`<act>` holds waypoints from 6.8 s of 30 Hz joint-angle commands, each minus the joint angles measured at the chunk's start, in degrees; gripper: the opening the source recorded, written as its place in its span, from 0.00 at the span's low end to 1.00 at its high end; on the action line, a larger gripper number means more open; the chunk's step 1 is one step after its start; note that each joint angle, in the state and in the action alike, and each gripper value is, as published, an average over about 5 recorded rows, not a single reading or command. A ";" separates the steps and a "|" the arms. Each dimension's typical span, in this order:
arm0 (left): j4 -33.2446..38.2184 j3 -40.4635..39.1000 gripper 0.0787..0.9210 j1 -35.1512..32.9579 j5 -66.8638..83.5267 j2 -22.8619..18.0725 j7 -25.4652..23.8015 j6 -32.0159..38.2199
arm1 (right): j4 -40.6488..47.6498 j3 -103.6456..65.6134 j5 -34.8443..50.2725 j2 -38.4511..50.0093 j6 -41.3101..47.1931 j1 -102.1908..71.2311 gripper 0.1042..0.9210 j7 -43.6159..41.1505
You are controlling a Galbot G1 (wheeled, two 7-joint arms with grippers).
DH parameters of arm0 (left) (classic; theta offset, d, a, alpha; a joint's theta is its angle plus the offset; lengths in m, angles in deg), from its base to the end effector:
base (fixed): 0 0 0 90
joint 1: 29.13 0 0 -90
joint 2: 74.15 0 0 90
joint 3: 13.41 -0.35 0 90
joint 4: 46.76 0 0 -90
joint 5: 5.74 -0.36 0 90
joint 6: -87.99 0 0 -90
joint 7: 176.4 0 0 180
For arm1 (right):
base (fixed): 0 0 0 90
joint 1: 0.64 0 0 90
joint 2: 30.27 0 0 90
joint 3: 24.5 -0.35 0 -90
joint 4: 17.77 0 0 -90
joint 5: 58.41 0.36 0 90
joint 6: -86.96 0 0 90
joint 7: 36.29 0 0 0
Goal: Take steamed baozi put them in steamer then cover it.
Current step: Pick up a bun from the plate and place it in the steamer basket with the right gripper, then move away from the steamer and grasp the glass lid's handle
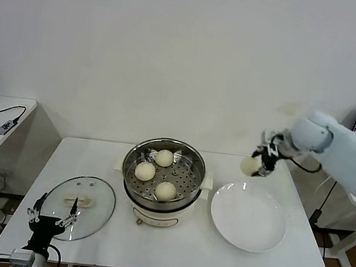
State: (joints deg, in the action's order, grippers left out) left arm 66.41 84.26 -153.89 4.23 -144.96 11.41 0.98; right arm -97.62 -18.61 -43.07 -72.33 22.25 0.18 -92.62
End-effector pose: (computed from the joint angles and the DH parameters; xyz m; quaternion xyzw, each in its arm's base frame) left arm 0.1656 0.1102 -0.3367 0.0502 -0.9925 -0.0953 0.0576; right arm 0.5391 -0.0708 -0.0287 0.4508 -0.6210 0.5494 0.3305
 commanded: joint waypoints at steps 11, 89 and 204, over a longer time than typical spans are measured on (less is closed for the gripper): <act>-0.05 0.09 0.88 -0.15 3.81 0.02 0.16 0.53 | 1.31 7.21 23.41 -22.41 16.33 4.45 0.64 13.63; 0.12 -0.04 0.88 0.85 -0.56 -0.47 -0.35 1.24 | -29.55 -71.05 5.53 2.04 -19.10 -79.75 0.88 50.69; -31.43 -8.99 0.08 22.14 -69.31 10.78 10.34 4.20 | -26.09 -125.14 -21.54 -43.72 -31.28 -122.84 0.88 48.36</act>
State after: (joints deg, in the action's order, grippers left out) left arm 27.53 72.47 -127.64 -65.66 -134.49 17.98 5.77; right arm -123.72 -144.39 -64.29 -116.12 -8.80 -122.65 -44.21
